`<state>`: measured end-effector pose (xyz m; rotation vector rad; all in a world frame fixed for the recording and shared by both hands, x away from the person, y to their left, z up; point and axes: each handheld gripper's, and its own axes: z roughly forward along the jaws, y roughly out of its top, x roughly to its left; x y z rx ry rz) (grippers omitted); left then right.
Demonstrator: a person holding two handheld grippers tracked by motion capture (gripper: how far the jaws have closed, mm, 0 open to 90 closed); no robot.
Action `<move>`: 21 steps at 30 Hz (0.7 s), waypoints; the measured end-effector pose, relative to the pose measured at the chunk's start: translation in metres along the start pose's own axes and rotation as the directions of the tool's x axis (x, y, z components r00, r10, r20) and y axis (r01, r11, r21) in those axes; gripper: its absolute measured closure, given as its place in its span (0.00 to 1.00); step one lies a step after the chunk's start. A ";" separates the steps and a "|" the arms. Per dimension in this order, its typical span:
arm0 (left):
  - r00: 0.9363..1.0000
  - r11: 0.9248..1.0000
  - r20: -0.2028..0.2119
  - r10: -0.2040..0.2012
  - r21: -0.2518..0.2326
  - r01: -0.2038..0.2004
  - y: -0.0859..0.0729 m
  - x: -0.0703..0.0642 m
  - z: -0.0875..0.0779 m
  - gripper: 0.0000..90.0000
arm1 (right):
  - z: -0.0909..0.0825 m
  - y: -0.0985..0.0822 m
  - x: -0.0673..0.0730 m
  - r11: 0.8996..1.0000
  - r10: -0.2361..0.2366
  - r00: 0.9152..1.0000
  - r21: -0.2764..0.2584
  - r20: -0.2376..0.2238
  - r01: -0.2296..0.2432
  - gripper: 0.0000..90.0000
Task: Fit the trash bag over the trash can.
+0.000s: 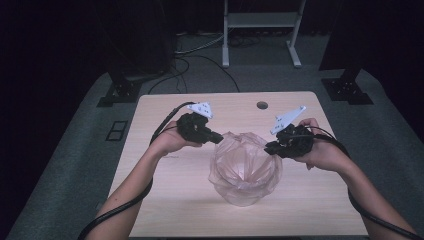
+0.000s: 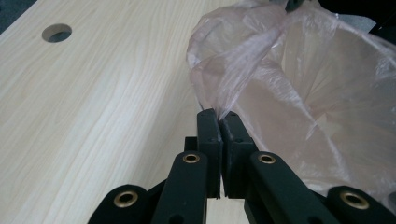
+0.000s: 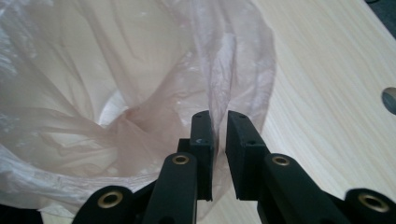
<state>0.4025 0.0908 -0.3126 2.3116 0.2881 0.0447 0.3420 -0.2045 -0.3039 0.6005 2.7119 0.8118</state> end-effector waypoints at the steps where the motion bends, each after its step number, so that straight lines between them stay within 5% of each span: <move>1: 1.000 1.000 0.002 -0.001 0.004 0.001 -0.001 0.001 -0.001 0.97 | 0.000 0.000 -0.001 1.000 0.001 1.000 0.001 0.007 -0.001 0.92; 13: 0.997 0.997 -0.027 -0.071 -0.014 0.071 -0.005 0.010 0.006 0.97 | 0.002 -0.008 -0.020 0.997 0.066 0.998 -0.043 0.021 -0.065 0.97; 21: 0.992 0.992 -0.036 -0.124 0.016 0.124 -0.011 0.017 0.027 0.97 | 0.018 -0.016 -0.023 0.997 0.072 0.997 0.005 0.013 -0.072 1.00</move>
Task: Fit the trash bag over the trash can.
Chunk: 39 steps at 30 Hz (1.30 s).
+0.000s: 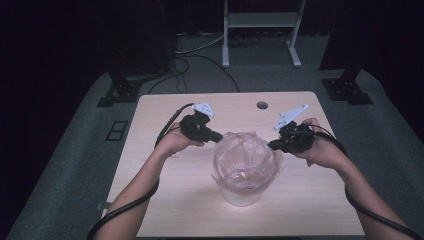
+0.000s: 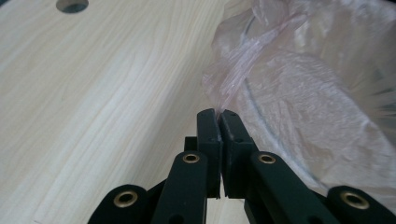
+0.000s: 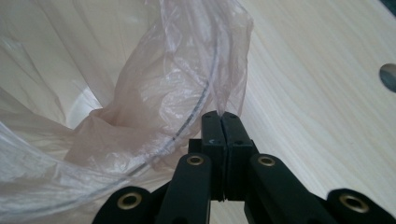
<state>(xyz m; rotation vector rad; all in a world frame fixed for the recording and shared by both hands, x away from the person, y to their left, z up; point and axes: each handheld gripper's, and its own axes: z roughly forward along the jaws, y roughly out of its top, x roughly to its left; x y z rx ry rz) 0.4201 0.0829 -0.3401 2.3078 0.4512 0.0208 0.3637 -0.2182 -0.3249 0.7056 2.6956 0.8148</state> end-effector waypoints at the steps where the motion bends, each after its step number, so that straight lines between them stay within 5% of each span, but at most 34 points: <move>1: 1.000 1.000 0.005 -0.003 0.006 0.003 -0.001 0.001 0.003 0.97 | 0.003 -0.001 0.000 1.000 0.003 1.000 0.006 -0.004 -0.003 1.00; 13: 0.999 0.999 0.016 -0.042 0.025 0.041 -0.007 0.008 0.025 0.99 | 0.023 -0.005 -0.001 1.000 0.020 0.999 0.024 -0.035 -0.019 1.00; 14: 0.999 0.997 -0.005 -0.043 0.071 0.043 -0.012 0.010 0.029 0.99 | 0.026 -0.006 0.000 0.999 0.015 0.999 0.045 -0.040 -0.013 1.00; 19: 0.997 0.995 0.026 -0.078 0.058 0.076 -0.026 0.014 0.032 0.99 | 0.030 -0.013 -0.001 0.999 0.035 0.998 0.042 -0.054 -0.033 1.00; 21: 0.997 0.996 0.023 -0.077 0.049 0.076 -0.027 0.013 0.031 0.93 | 0.028 -0.015 -0.002 0.998 0.056 0.996 0.019 -0.067 -0.055 0.90; 22: 0.997 0.996 0.020 -0.076 0.044 0.075 -0.027 0.013 0.029 0.93 | 0.028 -0.015 -0.002 0.998 0.056 0.996 0.019 -0.067 -0.055 0.90; 24: 0.997 0.997 0.023 -0.068 0.037 0.067 -0.026 0.011 0.023 0.78 | 0.021 -0.018 -0.004 0.999 0.049 0.998 -0.005 -0.039 -0.050 0.77; 28: 0.999 0.998 -0.005 -0.051 0.029 0.051 -0.025 0.009 0.008 0.68 | 0.010 -0.022 -0.004 0.999 0.040 0.998 -0.029 -0.038 -0.041 0.73; 34: 0.999 0.999 -0.022 -0.030 0.022 0.031 -0.029 0.003 -0.014 0.65 | -0.013 -0.032 0.001 0.997 0.020 1.000 -0.076 -0.017 -0.022 0.71; 39: 1.000 0.999 -0.002 0.005 0.031 -0.005 -0.035 -0.008 -0.027 0.63 | -0.028 -0.039 0.011 0.995 -0.027 0.997 -0.096 -0.073 0.020 0.69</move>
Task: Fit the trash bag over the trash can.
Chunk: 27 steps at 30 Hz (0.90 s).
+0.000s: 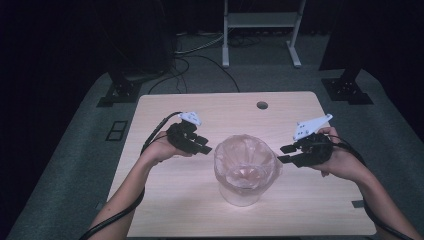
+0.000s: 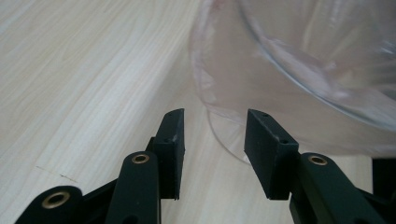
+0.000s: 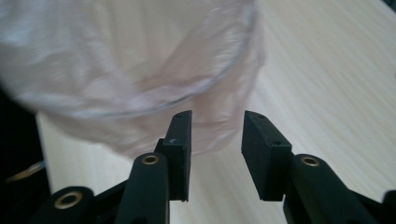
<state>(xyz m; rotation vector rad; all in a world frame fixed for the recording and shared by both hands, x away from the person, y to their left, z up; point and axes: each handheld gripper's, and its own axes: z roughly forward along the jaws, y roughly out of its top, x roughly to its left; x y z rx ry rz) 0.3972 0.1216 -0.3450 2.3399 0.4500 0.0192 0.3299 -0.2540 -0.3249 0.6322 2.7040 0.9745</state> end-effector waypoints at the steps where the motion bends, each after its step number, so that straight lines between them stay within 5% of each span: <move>1: 1.000 1.000 0.011 0.012 -0.001 -0.012 -0.002 -0.003 -0.002 0.63 | -0.001 -0.001 0.003 1.000 -0.015 1.000 0.003 -0.010 0.015 0.69; 7: 0.993 0.996 0.081 0.086 0.010 -0.087 -0.013 -0.029 -0.004 0.62 | -0.001 -0.006 0.030 0.996 -0.078 0.993 0.024 -0.090 0.080 0.65; 11: 0.985 0.993 0.128 0.116 0.011 -0.119 -0.016 -0.041 0.002 0.62 | 0.007 -0.005 0.039 0.996 -0.080 0.993 0.036 -0.088 0.083 0.65; 14: 0.983 0.994 0.148 0.106 -0.016 -0.105 -0.019 -0.045 0.007 0.61 | 0.015 -0.005 0.044 0.995 -0.082 0.995 0.054 -0.050 0.085 0.64; 20: 0.988 0.995 0.124 0.091 -0.037 -0.087 -0.018 -0.039 0.009 0.60 | 0.026 -0.004 0.040 0.998 -0.052 0.999 0.047 -0.004 0.052 0.63; 27: 0.996 0.998 0.076 0.046 -0.041 -0.043 -0.009 -0.017 0.013 0.59 | 0.039 0.003 0.015 1.000 0.000 1.000 0.023 0.029 0.000 0.63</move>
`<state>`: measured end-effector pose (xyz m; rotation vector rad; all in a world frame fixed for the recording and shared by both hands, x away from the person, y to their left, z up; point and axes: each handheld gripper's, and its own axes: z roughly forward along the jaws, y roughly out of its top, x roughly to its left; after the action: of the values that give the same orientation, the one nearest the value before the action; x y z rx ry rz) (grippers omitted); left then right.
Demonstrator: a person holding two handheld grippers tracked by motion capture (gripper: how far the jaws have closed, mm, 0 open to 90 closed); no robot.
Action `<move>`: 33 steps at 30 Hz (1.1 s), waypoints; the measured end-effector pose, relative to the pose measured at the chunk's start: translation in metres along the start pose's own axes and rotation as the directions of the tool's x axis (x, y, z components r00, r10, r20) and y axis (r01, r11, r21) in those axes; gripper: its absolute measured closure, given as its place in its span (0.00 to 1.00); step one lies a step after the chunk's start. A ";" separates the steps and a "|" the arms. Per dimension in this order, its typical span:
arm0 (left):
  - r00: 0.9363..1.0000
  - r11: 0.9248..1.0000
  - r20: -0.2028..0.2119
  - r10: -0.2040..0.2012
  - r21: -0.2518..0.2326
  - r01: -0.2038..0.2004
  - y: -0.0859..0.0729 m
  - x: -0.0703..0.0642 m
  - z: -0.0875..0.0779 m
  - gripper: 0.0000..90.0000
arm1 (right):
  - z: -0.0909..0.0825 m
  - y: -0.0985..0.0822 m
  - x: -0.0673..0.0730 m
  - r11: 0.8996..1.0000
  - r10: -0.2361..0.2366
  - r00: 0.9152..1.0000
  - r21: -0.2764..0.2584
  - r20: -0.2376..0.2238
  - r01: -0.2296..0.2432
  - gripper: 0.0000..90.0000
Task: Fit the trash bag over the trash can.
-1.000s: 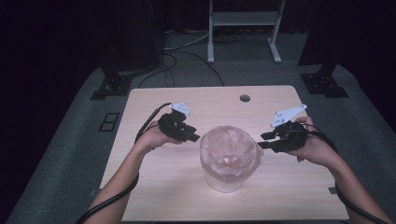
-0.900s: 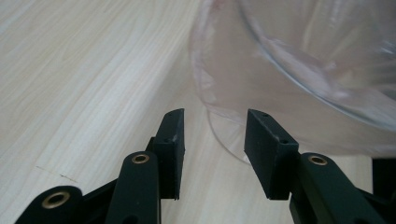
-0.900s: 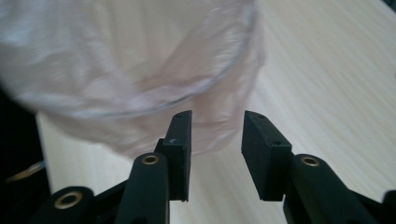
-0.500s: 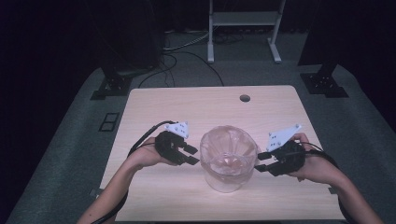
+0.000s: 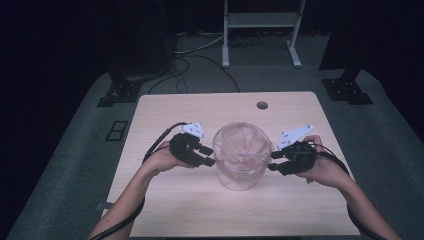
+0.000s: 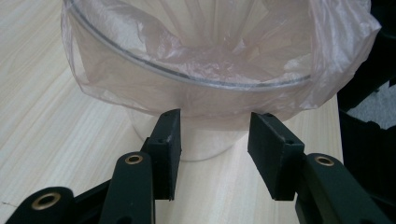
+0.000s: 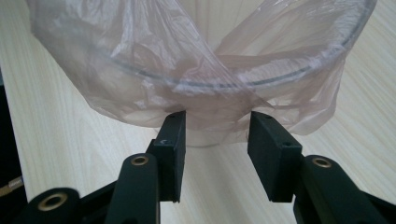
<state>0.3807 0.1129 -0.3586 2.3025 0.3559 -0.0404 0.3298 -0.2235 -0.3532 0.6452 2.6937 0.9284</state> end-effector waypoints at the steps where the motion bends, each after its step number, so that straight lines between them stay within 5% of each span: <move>1: 1.000 1.000 0.000 0.007 0.000 -0.007 0.000 0.000 -0.001 0.59 | 0.000 0.000 -0.004 1.000 0.003 1.000 -0.005 -0.007 -0.003 0.62; 14: 0.996 0.996 0.018 0.087 0.027 -0.088 0.013 -0.021 -0.014 0.53 | -0.035 0.015 0.013 0.994 -0.093 0.993 -0.061 -0.068 0.089 0.56; 21: 0.997 0.997 0.040 0.060 0.053 -0.062 0.014 -0.023 -0.010 0.62 | -0.032 0.036 0.017 0.989 -0.129 0.985 -0.092 -0.119 0.118 0.54; 24: 0.998 0.998 0.044 0.044 0.054 -0.046 0.012 -0.023 -0.004 0.72 | -0.026 0.041 0.020 0.986 -0.155 0.980 -0.077 -0.122 0.146 0.61; 28: 0.998 0.999 0.045 0.039 0.017 -0.040 0.009 -0.023 -0.002 0.90 | -0.021 0.044 0.025 0.986 -0.165 0.978 -0.051 -0.130 0.160 0.91; 33: 0.997 0.998 0.054 0.053 -0.018 -0.052 0.008 -0.028 -0.006 1.00 | -0.027 0.041 0.035 0.981 -0.186 0.971 -0.090 -0.147 0.174 1.00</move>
<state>0.3555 0.1051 -0.3448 2.2886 0.2665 -0.0734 0.3036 -0.1928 -0.3089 0.3174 2.7769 1.0664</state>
